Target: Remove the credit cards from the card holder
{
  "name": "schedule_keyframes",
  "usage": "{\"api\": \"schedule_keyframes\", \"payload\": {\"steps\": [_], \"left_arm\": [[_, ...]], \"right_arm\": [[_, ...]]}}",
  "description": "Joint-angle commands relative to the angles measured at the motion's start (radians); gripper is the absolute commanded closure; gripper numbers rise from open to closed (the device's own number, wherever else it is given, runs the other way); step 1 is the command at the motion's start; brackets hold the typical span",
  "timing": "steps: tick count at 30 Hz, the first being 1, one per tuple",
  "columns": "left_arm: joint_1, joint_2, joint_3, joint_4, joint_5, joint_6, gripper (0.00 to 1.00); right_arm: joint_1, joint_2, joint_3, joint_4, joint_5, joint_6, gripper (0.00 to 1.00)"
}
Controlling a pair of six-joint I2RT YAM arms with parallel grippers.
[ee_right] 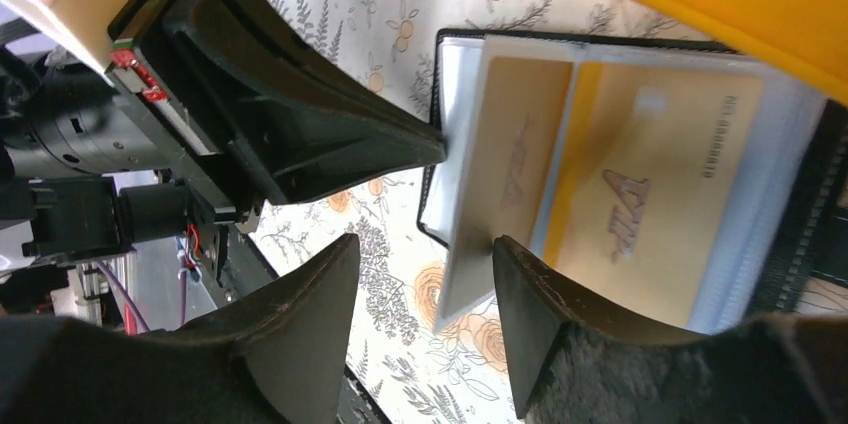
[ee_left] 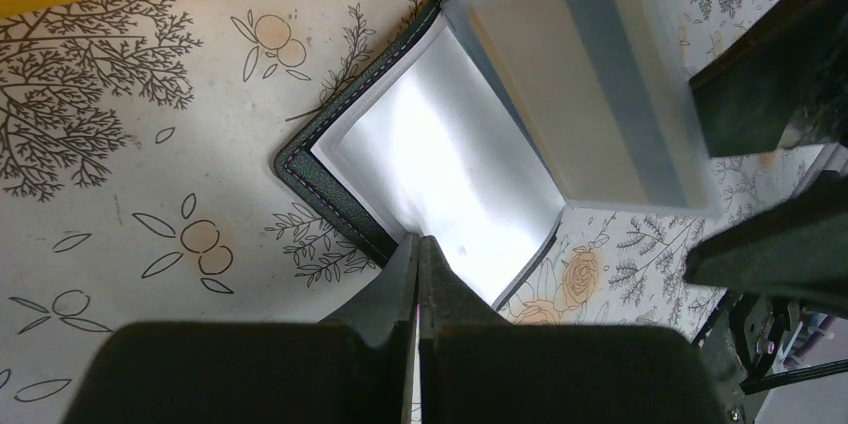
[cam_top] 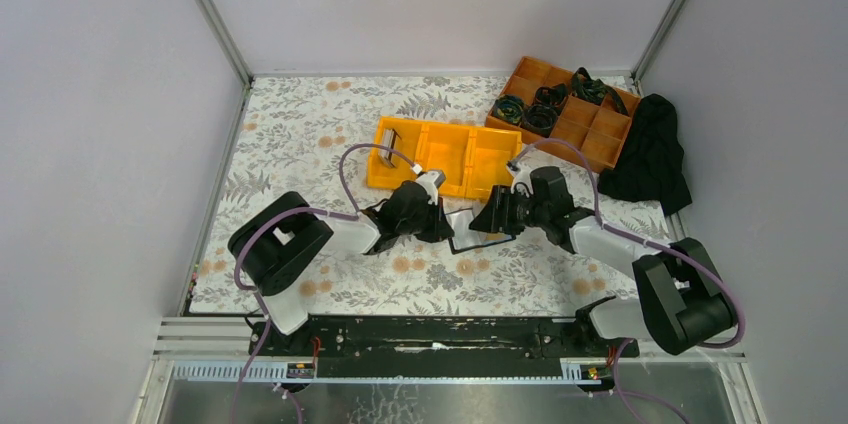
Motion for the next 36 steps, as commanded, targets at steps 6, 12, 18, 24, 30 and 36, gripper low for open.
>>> {"api": "schedule_keyframes", "payload": {"steps": [6, 12, 18, 24, 30, 36], "left_arm": [[-0.007, -0.022, -0.068, -0.221, -0.085, 0.036, 1.0], [-0.011, -0.178, -0.062, -0.406, -0.227, 0.048, 1.0], [-0.013, -0.294, -0.053, -0.515, -0.289, 0.054, 1.0], [-0.013, -0.341, -0.051, -0.487, -0.219, 0.059, 1.0], [-0.021, -0.378, -0.061, -0.416, -0.162, 0.058, 1.0], [-0.021, -0.329, -0.06, -0.323, -0.071, 0.041, 1.0]], "right_arm": [[0.134, 0.048, 0.057, 0.072, -0.002, 0.044, 0.33], [0.139, 0.061, 0.048, 0.11, 0.031, 0.06, 0.31], [0.133, 0.048, 0.087, 0.035, 0.117, 0.01, 0.33], [0.117, 0.1, 0.088, 0.063, 0.093, 0.012, 0.35], [0.118, 0.146, 0.073, 0.141, 0.037, 0.054, 0.36], [0.118, 0.15, 0.066, 0.164, 0.017, 0.068, 0.37]]}}
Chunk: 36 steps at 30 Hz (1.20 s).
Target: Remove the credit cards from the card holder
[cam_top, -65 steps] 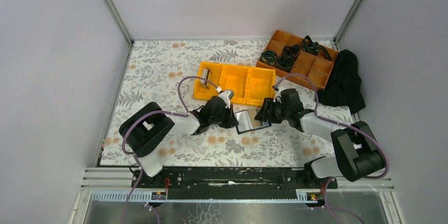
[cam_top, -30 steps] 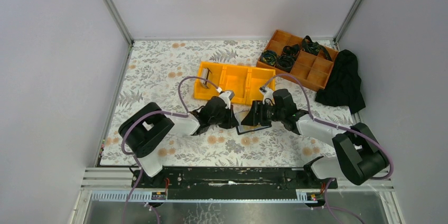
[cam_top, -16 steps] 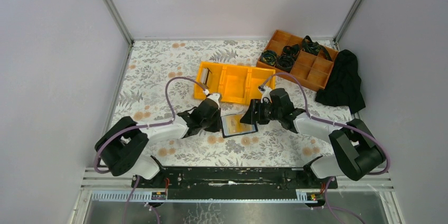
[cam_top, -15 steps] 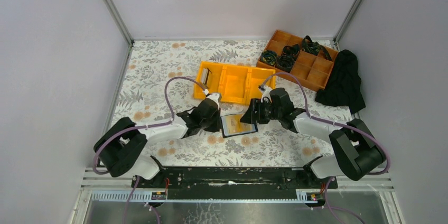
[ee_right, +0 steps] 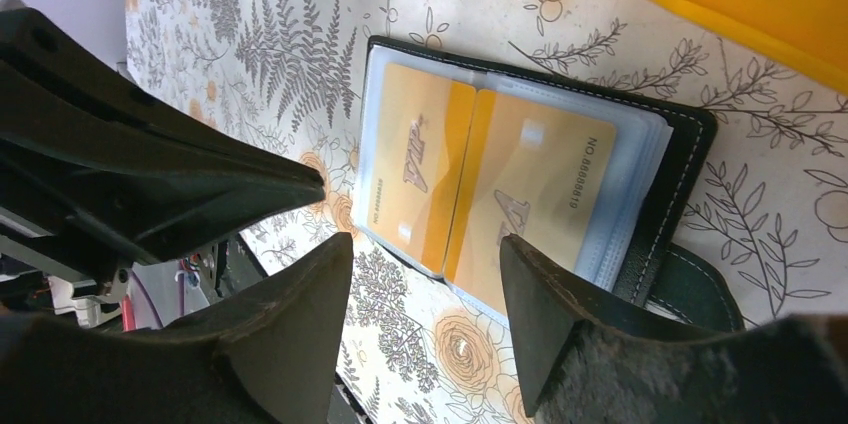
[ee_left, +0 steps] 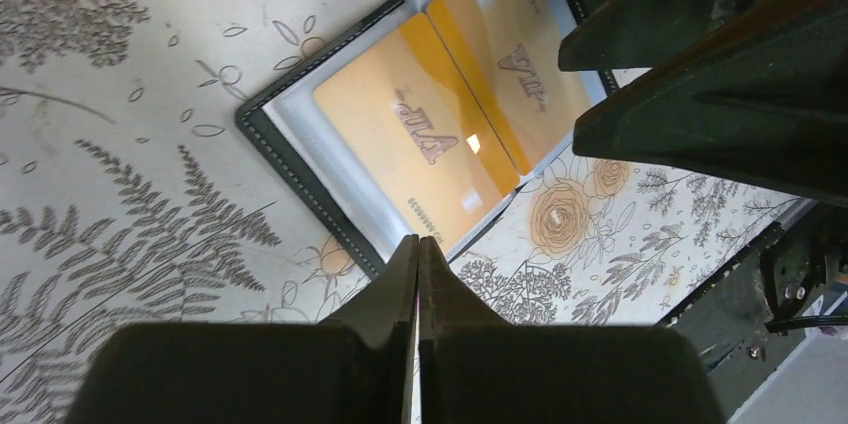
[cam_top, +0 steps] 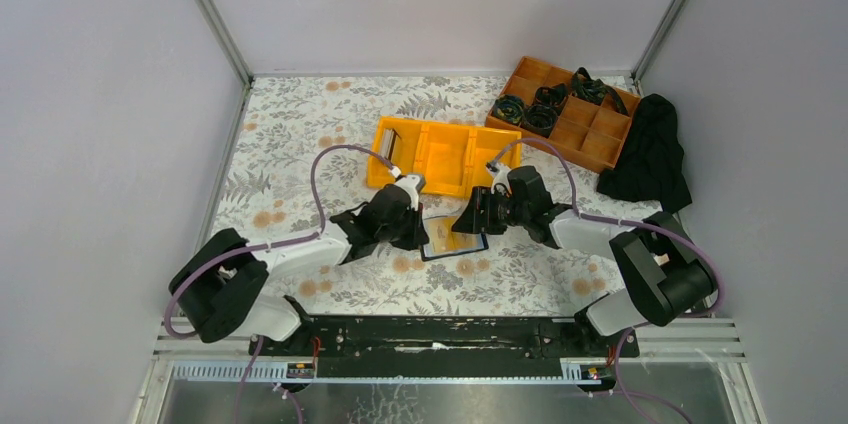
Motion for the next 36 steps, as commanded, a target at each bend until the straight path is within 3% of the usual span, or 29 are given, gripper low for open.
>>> {"api": "schedule_keyframes", "payload": {"steps": [1, 8, 32, 36], "left_arm": [[-0.006, 0.041, 0.0, 0.1, 0.068, 0.001, 1.0], [-0.006, 0.132, -0.002, 0.101, 0.066, 0.003, 1.0], [-0.006, 0.196, -0.025, 0.124, 0.049, 0.014, 1.0], [-0.006, 0.203, -0.025, 0.124, 0.05, 0.014, 1.0]], "right_arm": [[-0.003, -0.007, 0.012, 0.064, -0.035, 0.016, 0.37], [-0.004, -0.007, 0.016, 0.07, -0.055, 0.022, 0.36], [0.046, 0.175, -0.01, 0.271, -0.111, 0.096, 0.38], [0.049, 0.176, -0.017, 0.303, -0.127, 0.112, 0.47]]}}
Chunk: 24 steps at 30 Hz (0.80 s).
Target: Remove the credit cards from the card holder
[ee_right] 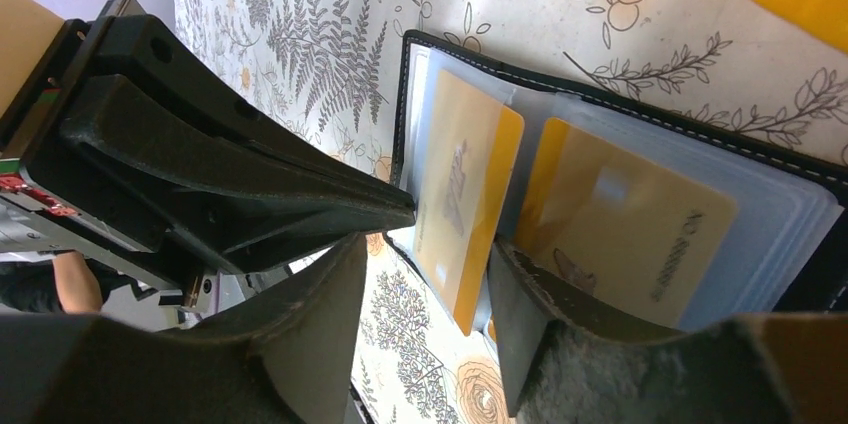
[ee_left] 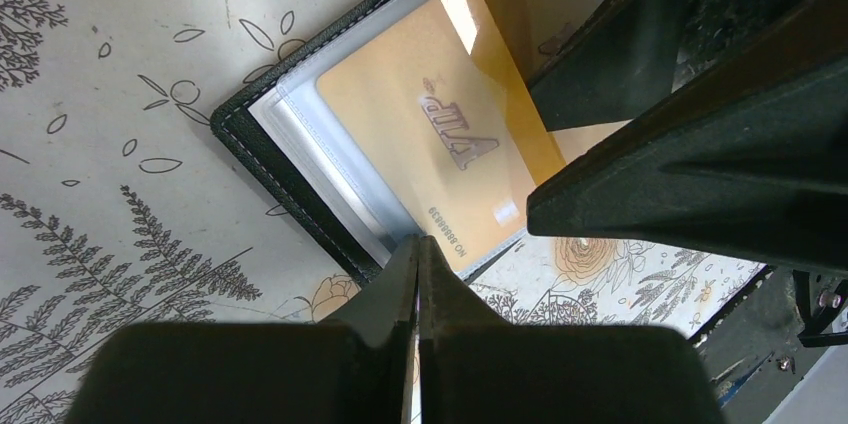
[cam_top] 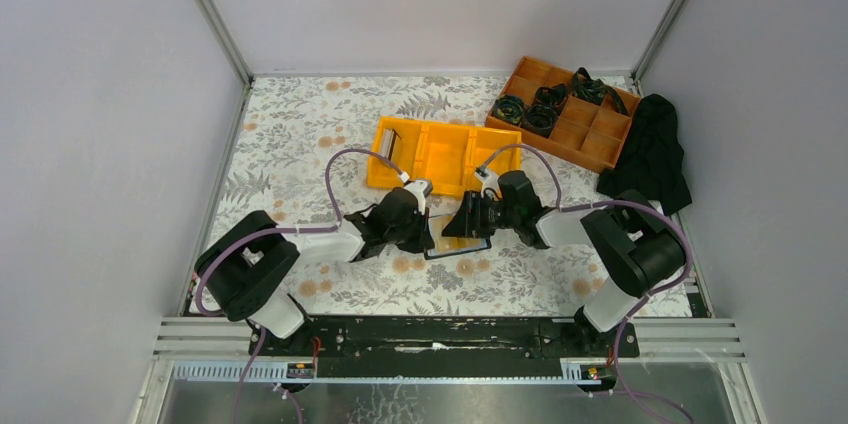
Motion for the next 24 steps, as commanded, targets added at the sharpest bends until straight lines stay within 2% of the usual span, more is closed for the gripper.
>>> {"api": "schedule_keyframes", "payload": {"steps": [1, 2, 6, 9, 24], "left_arm": [[-0.006, 0.043, -0.02, -0.012, -0.011, 0.014, 1.0], [-0.006, 0.044, -0.02, -0.013, -0.013, 0.014, 1.0], [-0.006, 0.049, -0.02, -0.013, -0.011, 0.014, 1.0], [-0.006, 0.053, -0.018, -0.012, -0.009, 0.014, 1.0], [-0.006, 0.088, -0.022, 0.009, 0.0, 0.015, 1.0]], "right_arm": [[0.014, 0.0, -0.014, 0.068, -0.032, 0.022, 0.49], [0.013, 0.001, -0.016, 0.068, -0.03, 0.023, 0.53], [0.013, -0.012, -0.022, 0.059, -0.008, 0.017, 0.85], [0.014, -0.025, -0.02, 0.036, 0.002, 0.006, 0.99], [-0.039, -0.154, 0.024, -0.181, 0.079, -0.119, 0.98]]}}
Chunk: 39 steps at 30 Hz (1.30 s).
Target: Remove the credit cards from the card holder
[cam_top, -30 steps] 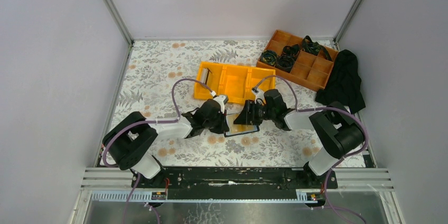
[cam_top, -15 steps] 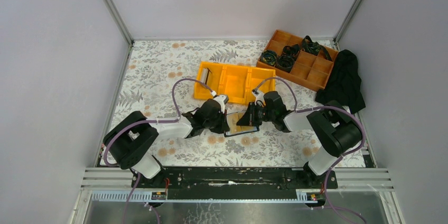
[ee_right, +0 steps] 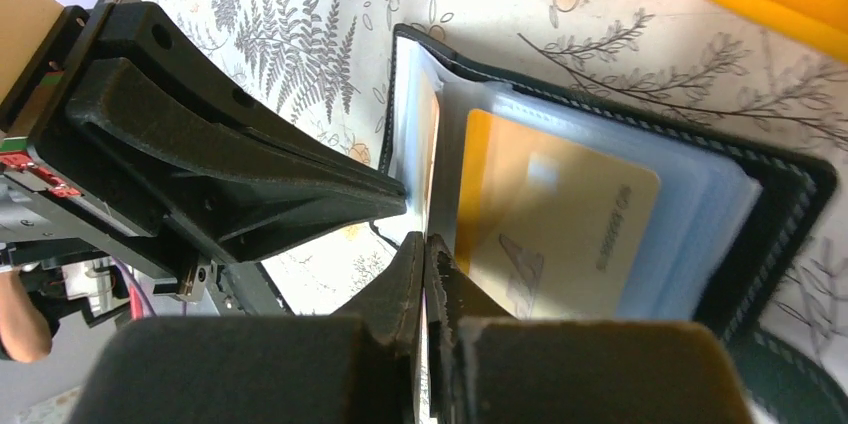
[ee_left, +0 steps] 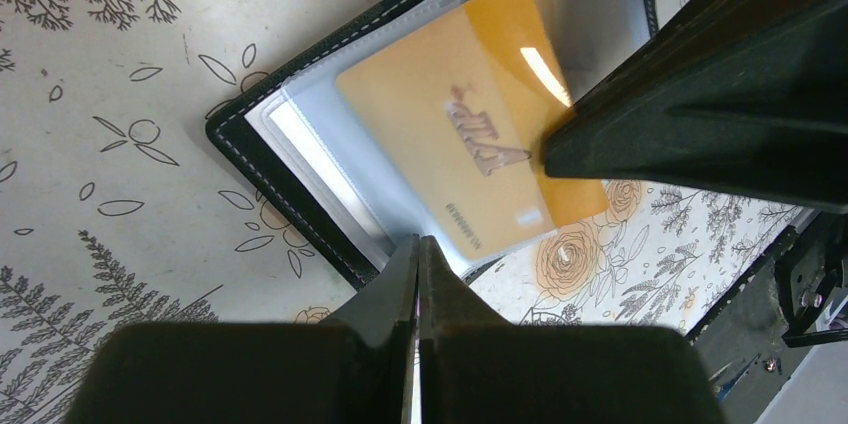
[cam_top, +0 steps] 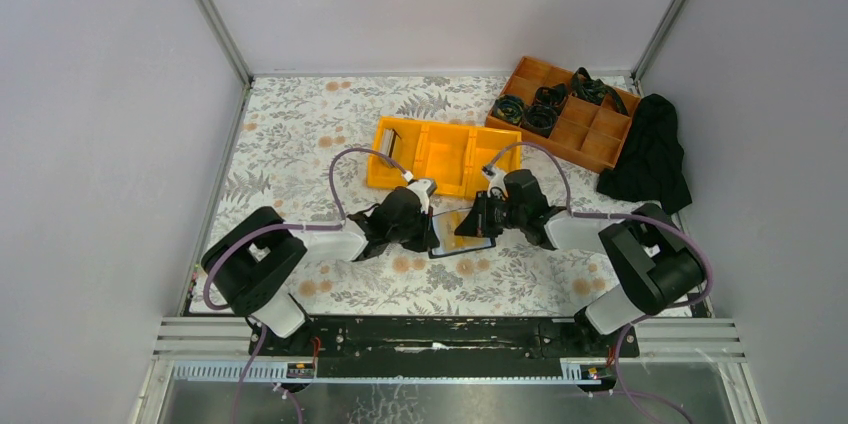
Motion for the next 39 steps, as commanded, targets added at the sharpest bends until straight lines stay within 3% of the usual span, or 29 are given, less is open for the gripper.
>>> {"api": "schedule_keyframes", "payload": {"steps": [1, 14, 19, 21, 24, 25, 26, 32, 34, 39], "left_arm": [[-0.006, 0.051, -0.027, -0.06, -0.025, 0.015, 1.0], [-0.001, 0.029, -0.035, -0.029, -0.001, 0.018, 1.0], [0.013, -0.063, -0.063, 0.084, 0.136, 0.015, 0.99], [0.014, -0.137, -0.067, 0.128, 0.154, 0.012, 0.72], [0.014, -0.248, -0.077, 0.173, 0.156, -0.001, 0.15], [0.014, -0.287, -0.082, 0.187, 0.154, -0.007, 0.03], [0.015, -0.331, -0.093, 0.206, 0.144, -0.016, 0.0], [0.033, -0.493, -0.148, 0.282, 0.065, -0.092, 0.01], [0.048, -0.492, -0.148, 0.321, 0.132, -0.105, 0.08], [0.101, -0.417, -0.176, 0.616, 0.343, -0.217, 0.22]], "right_arm": [[-0.034, -0.062, 0.035, -0.059, 0.014, -0.062, 0.98], [-0.112, -0.208, 0.048, -0.193, 0.022, -0.124, 1.0], [-0.13, -0.289, 0.076, -0.267, -0.023, -0.15, 1.0], [-0.13, -0.332, 0.068, -0.269, -0.031, -0.151, 1.0], [-0.13, -0.44, 0.027, -0.202, -0.029, -0.132, 1.0], [-0.132, -0.476, 0.011, -0.178, -0.028, -0.126, 1.0], [-0.133, -0.517, -0.005, -0.15, -0.028, -0.117, 1.0], [-0.134, -0.679, -0.041, -0.053, -0.114, -0.07, 1.0], [-0.134, -0.694, -0.037, -0.04, -0.157, -0.052, 1.0], [-0.134, -0.716, -0.064, 0.087, -0.241, 0.034, 1.0]]}}
